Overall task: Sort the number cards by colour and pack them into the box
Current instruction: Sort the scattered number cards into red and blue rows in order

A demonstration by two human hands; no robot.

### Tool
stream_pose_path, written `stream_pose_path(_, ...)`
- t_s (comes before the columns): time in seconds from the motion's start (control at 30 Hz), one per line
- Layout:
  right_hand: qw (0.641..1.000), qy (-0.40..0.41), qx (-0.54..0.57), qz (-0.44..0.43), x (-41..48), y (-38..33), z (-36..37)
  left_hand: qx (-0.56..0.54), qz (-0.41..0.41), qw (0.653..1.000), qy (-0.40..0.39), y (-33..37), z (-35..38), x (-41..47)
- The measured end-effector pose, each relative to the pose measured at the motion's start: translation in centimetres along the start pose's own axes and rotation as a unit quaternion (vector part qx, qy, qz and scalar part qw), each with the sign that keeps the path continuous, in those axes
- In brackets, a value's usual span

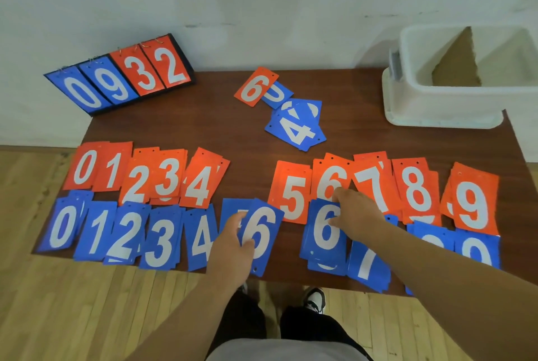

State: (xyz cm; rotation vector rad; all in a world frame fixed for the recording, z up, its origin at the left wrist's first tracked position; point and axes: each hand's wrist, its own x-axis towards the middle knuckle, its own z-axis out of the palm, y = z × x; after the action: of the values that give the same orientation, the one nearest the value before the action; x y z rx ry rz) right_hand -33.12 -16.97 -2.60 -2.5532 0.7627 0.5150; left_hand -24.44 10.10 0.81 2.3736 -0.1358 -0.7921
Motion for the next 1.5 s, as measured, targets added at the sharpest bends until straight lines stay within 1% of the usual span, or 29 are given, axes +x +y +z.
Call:
stream_pose_path(0.07,1.0,0.005,0.015,0.001,0.0,0.3,-0.5,-0.002,-0.002,1.0,0.002,0.1,0.0,0.1)
stream_pose_path(0.23,1.0,0.007,0.006,0.005,-0.2,1.1,-1.7,-0.008,0.004,1.0,-0.002,0.2,0.1,0.4)
stream_pose_path(0.33,0.999,0.021,0.03,-0.015,-0.7,1.2,-2.3,-0.016,0.016,1.0,-0.005,0.5,0.1,0.1)
stream_pose_path(0.4,0.997,0.038,0.067,-0.024,-1.0,1.4,-3.0,-0.015,0.026,1.0,-0.002,0.9,0.0,-0.1)
stream_pose_path(0.47,0.988,0.021,0.152,-0.008,-1.4,1.8,-4.4,-0.033,0.028,0.999,0.004,1.3,-0.1,-0.1)
stream_pose_path(0.53,0.968,0.001,0.252,0.017,-2.1,2.2,-6.5,-0.044,0.033,0.998,0.007,2.3,-0.4,-0.1)
stream_pose_path(0.57,0.959,-0.014,0.284,0.023,-2.6,2.3,-7.6,-0.041,0.037,0.998,0.003,2.7,-0.4,-0.1)
stream_pose_path(0.63,0.952,-0.055,0.302,0.005,-3.9,2.0,-9.2,-0.041,0.047,0.998,-0.011,4.0,0.1,-0.1)
stream_pose_path(0.7,0.955,-0.082,0.284,-0.014,-5.2,1.2,-9.7,-0.054,0.068,0.996,-0.025,5.8,0.9,-0.4)
stream_pose_path(0.8,0.957,-0.056,0.284,-0.017,-6.7,0.4,-8.8,-0.081,0.125,0.987,-0.068,8.7,2.6,-1.7)
stream_pose_path(0.9,0.961,-0.018,0.275,-0.013,-7.8,1.5,-6.8,-0.034,0.179,0.968,-0.173,9.8,4.4,-3.3)
stream_pose_path(0.97,0.962,-0.001,0.274,0.002,-8.9,2.9,-5.6,-0.004,0.175,0.958,-0.228,9.9,5.4,-4.0)
stream_pose_path(1.03,0.959,0.011,0.284,0.003,-10.1,4.1,-4.8,0.018,0.17,0.949,-0.264,10.0,6.1,-4.3)
stream_pose_path(1.13,0.943,-0.007,0.334,0.004,-11.5,6.0,-4.3,0.042,0.183,0.936,-0.298,10.5,7.1,-4.6)
stream_pose_path(1.2,0.937,-0.009,0.349,0.009,-12.3,7.1,-4.2,0.041,0.192,0.943,-0.27,10.9,7.9,-4.5)
stream_pose_path(1.27,0.939,0.022,0.342,0.022,-12.9,8.2,-4.1,0.019,0.181,0.958,-0.22,11.0,8.7,-4.2)
stream_pose_path(1.33,0.936,0.073,0.338,0.061,-13.6,9.2,-3.9,-0.009,0.161,0.965,-0.209,11.2,9.7,-4.1)
stream_pose_path(1.4,0.926,0.101,0.351,0.092,-14.6,10.1,-3.5,-0.033,0.151,0.965,-0.211,11.6,10.9,-4.0)
stream_pose_path(1.43,0.924,0.096,0.358,0.094,-15.0,10.4,-3.4,-0.04,0.152,0.966,-0.206,11.9,11.4,-3.9)
stream_pose_path(1.5,0.924,0.055,0.367,0.093,-16.2,11.1,-3.2,-0.036,0.171,0.964,-0.201,13.1,12.4,-4.0)
